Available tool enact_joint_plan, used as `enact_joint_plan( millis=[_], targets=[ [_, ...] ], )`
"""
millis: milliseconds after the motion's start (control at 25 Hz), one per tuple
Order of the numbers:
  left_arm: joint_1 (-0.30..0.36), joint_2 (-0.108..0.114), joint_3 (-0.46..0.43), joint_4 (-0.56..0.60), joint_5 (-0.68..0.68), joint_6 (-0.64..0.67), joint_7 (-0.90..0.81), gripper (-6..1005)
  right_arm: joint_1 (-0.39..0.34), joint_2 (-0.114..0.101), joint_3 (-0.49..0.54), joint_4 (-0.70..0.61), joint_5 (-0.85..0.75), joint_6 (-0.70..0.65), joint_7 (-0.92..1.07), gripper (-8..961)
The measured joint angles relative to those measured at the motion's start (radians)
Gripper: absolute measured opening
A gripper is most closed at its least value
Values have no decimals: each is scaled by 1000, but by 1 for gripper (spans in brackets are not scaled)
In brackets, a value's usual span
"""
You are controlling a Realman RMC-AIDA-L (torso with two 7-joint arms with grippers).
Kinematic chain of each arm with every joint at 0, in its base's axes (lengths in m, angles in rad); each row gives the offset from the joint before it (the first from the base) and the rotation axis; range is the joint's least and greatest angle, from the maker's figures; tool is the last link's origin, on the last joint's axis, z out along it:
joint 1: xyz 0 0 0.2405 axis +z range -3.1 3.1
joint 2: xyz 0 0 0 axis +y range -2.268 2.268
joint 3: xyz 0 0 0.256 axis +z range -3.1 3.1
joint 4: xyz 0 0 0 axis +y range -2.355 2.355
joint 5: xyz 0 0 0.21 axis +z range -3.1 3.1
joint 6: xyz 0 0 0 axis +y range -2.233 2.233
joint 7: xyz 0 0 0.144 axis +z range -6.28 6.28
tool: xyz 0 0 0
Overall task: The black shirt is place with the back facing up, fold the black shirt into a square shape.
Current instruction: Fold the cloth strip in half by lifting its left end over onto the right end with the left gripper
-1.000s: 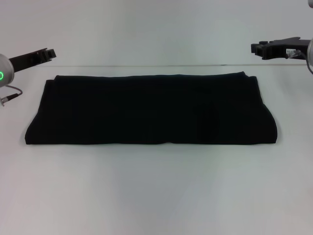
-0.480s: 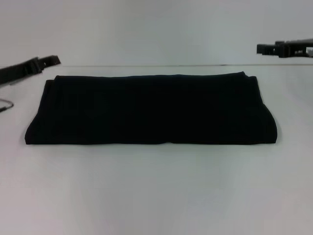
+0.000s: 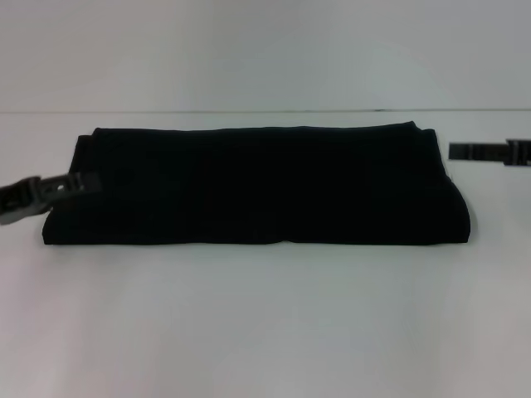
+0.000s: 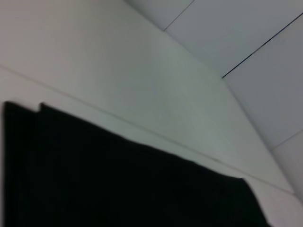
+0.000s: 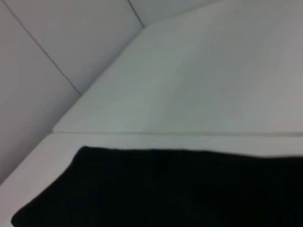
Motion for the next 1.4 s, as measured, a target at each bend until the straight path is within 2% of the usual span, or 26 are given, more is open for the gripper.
enact_joint_plan(
  millis=[160, 400, 480, 520, 680, 920, 1400],
  targets=[
    [16, -7, 0, 13, 40, -32, 17, 858, -36, 0, -3, 4, -23, 12, 8, 675],
    [15, -12, 20, -2, 87, -153, 40, 857, -50, 8, -3, 7, -85, 54, 29, 669],
    [11, -17, 57, -17, 88, -238, 46, 857, -50, 10, -4, 7, -95, 58, 36, 669],
    [11, -17, 57, -17, 88, -238, 46, 857, -49, 11, -4, 7, -98, 60, 37, 670],
    [2, -25, 148, -35, 89, -344, 46, 856, -48, 15, -5, 8, -115, 79, 53, 670],
    [-8, -26, 181, -48, 114, -372, 36, 855, -46, 14, -5, 8, -121, 89, 63, 671],
    [-10, -26, 193, -48, 137, -338, 37, 850, -41, 14, -33, 10, -125, 110, 64, 667]
  ],
)
